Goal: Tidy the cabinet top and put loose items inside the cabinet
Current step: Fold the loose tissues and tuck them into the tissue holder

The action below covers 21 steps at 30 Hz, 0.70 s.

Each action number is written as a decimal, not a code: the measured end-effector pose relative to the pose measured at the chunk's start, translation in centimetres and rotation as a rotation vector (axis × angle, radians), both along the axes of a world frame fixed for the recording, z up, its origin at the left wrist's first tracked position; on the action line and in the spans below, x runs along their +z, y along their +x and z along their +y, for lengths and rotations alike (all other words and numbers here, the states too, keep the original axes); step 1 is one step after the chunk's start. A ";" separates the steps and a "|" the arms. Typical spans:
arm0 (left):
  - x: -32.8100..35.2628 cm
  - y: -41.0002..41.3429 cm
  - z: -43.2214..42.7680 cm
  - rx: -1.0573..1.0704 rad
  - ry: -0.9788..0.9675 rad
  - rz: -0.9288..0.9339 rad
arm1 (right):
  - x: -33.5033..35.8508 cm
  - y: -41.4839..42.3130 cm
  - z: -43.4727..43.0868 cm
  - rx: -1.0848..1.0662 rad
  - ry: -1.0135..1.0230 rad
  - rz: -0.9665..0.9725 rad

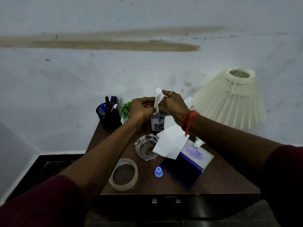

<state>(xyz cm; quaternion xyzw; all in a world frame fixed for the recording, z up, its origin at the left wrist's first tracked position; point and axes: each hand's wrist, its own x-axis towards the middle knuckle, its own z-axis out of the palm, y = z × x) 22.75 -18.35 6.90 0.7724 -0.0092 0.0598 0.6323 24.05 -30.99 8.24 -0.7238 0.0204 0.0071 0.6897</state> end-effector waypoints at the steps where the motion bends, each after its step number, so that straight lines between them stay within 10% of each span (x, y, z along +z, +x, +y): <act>1: -0.2 0.1 0.0 -0.014 -0.027 0.011 | 0.0 0.0 0.1 0.003 -0.002 0.004; 21: -2.6 1.4 0.3 -0.011 -0.038 0.046 | -1.5 1.0 0.5 0.010 0.188 0.246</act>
